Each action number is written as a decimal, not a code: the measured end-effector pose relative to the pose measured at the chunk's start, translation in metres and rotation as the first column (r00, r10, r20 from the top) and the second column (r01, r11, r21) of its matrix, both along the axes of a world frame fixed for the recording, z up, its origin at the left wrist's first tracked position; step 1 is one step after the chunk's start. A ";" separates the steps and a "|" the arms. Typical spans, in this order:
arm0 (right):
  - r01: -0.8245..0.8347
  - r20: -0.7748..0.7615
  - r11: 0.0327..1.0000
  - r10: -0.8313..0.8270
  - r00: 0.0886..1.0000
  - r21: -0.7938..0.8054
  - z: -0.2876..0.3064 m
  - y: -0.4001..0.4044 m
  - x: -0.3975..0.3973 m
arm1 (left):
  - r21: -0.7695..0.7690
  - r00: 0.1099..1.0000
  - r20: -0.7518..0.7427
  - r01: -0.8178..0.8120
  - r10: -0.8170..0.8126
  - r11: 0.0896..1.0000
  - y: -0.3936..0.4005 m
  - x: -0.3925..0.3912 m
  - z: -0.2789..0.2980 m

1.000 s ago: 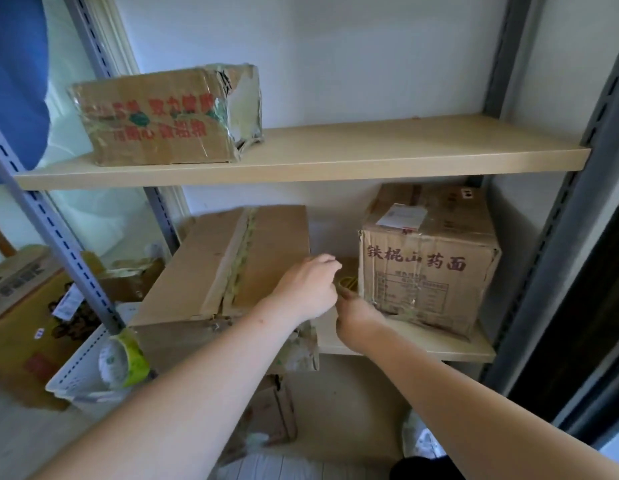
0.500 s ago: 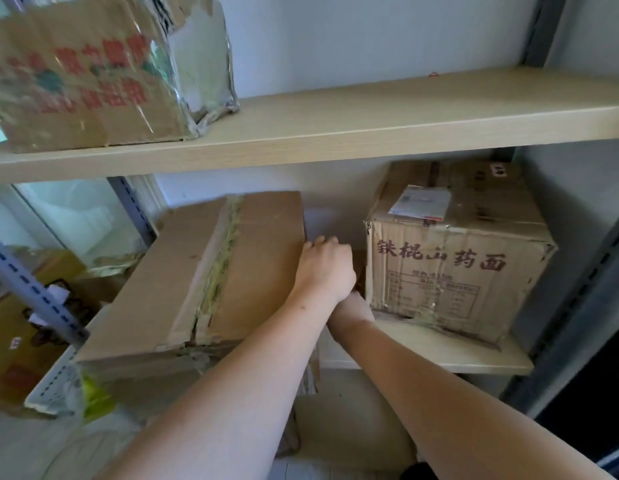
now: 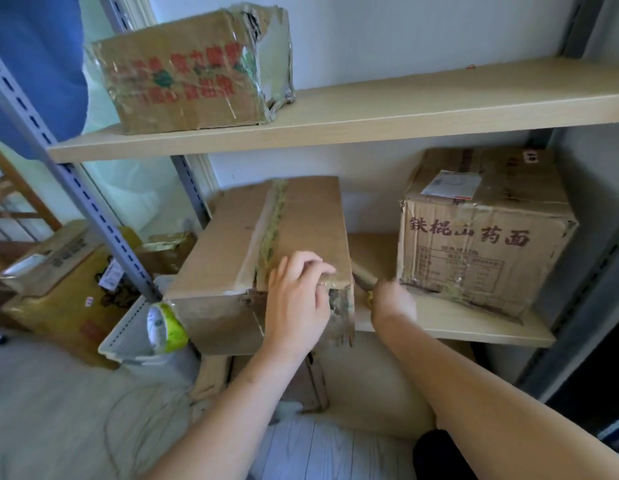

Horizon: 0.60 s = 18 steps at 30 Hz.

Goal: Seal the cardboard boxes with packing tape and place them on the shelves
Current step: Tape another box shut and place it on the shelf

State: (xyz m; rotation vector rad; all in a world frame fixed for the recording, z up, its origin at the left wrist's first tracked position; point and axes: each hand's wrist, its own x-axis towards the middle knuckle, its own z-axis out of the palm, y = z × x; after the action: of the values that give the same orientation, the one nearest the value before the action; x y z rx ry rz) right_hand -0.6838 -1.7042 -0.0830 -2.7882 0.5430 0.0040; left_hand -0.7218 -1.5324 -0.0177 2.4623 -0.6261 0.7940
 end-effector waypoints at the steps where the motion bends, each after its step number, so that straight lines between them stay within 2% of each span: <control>1: 0.019 -0.033 0.999 -0.020 0.999 -0.036 0.002 -0.001 0.001 | -0.059 0.998 0.032 -0.055 0.057 0.997 0.014 -0.008 -0.002; 3: 0.037 -0.104 0.991 -0.050 0.993 -0.125 0.007 -0.005 0.001 | -0.193 0.975 0.063 -0.199 0.215 0.961 0.043 -0.020 -0.006; 5: 0.048 -0.149 0.988 -0.070 0.986 -0.145 0.012 -0.011 0.001 | -0.329 0.915 -0.005 -0.382 0.403 0.864 0.073 -0.023 -0.014; 7: 0.050 -0.155 0.998 -0.056 0.986 -0.037 0.024 -0.015 0.001 | -0.422 0.842 -0.189 -0.534 0.505 0.733 0.103 -0.021 -0.022; 8: 0.047 -0.155 0.997 -0.038 0.987 0.056 0.032 -0.016 0.003 | -0.440 0.823 -0.281 -0.567 0.493 0.696 0.113 -0.019 -0.025; 10: 0.082 -0.173 0.976 -0.047 0.984 0.202 0.052 -0.015 -0.001 | -0.422 0.812 -0.406 -0.574 0.420 0.702 0.128 -0.017 -0.030; 13: 0.166 -0.063 0.907 -0.153 0.986 0.387 0.077 -0.021 -0.020 | -0.456 0.809 -0.446 -0.573 0.382 0.681 0.132 -0.016 -0.024; 14: 0.162 0.016 0.890 -0.187 0.982 0.427 0.085 -0.021 -0.029 | -0.470 0.808 -0.449 -0.576 0.380 0.669 0.131 -0.015 -0.020; 18: -0.042 0.373 0.896 -0.142 0.917 0.443 0.121 0.005 -0.067 | -0.427 0.816 -0.387 -0.571 0.429 0.702 0.115 -0.034 -0.012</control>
State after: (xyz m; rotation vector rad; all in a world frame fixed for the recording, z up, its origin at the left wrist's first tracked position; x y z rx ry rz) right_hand -0.7506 -1.6994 0.0382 -2.2390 0.4423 -0.3945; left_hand -0.7563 -1.4170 -0.0300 2.1531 0.3700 0.6912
